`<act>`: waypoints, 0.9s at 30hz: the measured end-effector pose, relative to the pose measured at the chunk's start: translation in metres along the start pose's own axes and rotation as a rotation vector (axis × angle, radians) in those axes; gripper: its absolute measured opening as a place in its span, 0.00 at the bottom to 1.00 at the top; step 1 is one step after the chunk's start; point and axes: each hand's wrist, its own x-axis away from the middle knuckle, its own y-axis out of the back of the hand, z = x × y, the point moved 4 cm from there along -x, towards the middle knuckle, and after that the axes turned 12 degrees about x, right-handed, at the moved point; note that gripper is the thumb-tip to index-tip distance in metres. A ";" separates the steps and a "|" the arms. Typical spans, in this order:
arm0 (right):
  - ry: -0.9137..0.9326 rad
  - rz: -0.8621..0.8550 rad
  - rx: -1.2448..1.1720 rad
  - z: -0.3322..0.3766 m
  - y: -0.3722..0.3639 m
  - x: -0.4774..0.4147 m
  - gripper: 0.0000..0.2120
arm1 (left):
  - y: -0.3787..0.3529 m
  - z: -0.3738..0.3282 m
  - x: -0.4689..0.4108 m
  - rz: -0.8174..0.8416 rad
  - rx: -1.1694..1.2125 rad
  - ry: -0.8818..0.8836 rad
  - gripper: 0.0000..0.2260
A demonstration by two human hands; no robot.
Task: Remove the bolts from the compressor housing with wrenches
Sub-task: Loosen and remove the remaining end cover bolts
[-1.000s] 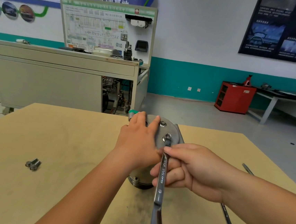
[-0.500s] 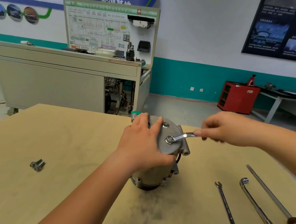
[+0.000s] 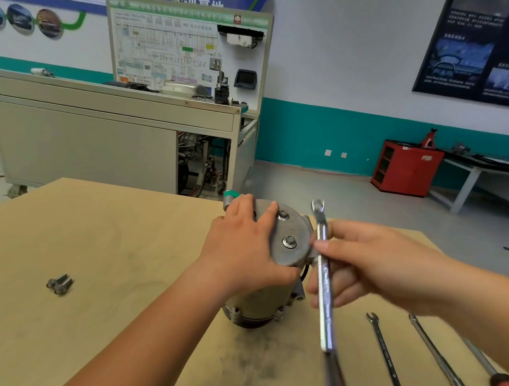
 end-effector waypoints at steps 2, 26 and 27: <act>-0.033 0.041 -0.198 0.001 -0.020 0.002 0.08 | 0.001 -0.003 0.000 0.026 -0.006 -0.001 0.48; 0.062 -0.124 1.195 0.014 0.071 -0.033 0.08 | 0.000 0.000 0.001 -0.008 0.035 -0.008 0.48; 0.081 -0.136 1.185 0.014 0.073 -0.035 0.08 | 0.000 0.001 0.000 -0.008 0.033 -0.009 0.47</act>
